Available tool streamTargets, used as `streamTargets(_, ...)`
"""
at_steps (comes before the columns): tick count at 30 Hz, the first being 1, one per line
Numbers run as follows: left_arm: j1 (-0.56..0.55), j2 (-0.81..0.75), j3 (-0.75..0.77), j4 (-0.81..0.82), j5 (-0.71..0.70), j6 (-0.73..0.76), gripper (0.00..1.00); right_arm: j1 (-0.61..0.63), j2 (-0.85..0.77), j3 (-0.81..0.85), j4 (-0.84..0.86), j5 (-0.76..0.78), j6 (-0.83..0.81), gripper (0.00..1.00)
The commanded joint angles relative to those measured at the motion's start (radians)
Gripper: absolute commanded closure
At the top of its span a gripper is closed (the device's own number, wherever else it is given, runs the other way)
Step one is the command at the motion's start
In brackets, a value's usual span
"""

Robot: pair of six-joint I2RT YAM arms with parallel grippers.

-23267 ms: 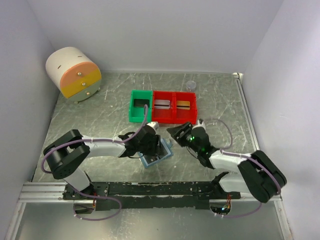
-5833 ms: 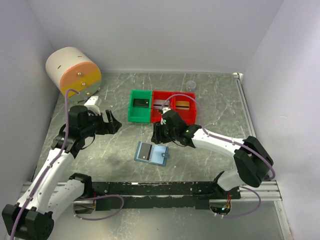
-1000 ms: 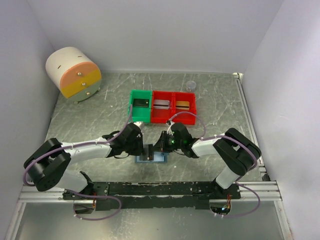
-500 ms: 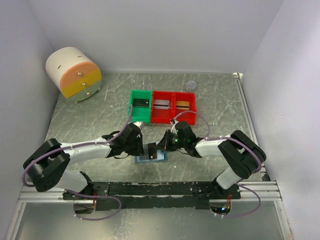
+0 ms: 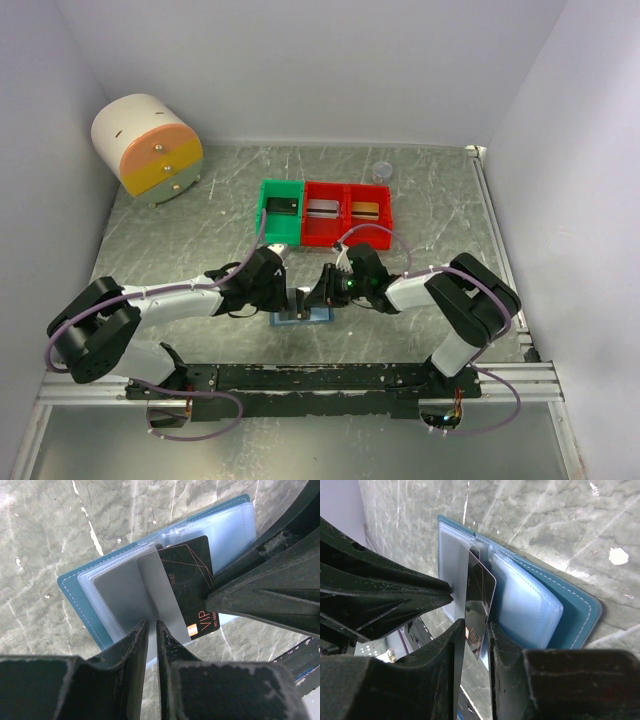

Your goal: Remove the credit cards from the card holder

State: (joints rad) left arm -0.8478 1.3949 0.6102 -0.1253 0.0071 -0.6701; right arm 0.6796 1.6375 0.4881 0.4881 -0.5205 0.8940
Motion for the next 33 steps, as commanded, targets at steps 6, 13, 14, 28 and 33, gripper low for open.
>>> streamTargets(6, -0.013, 0.012, -0.017, -0.018, -0.011, 0.003, 0.76, -0.003, 0.033, -0.013, 0.136, -0.084, 0.036, 0.76)
streamTargets(13, -0.013, 0.008, -0.018, -0.019, -0.01, 0.001, 0.76, -0.002, 0.043, -0.057, 0.228, -0.011, 0.139, 0.84)
streamTargets(14, -0.014, 0.006, -0.019, -0.018, -0.01, 0.001, 0.76, -0.002, 0.04, -0.061, 0.228, 0.004, 0.146, 0.84)
streamTargets(28, -0.013, -0.005, -0.004, -0.058, -0.02, 0.004, 0.76, 0.009, 0.123, -0.077, 0.363, -0.019, 0.209, 0.83)
streamTargets(33, -0.014, -0.013, -0.013, -0.059, -0.022, 0.0, 0.76, 0.005, 0.081, -0.061, 0.281, -0.026, 0.133, 0.96)
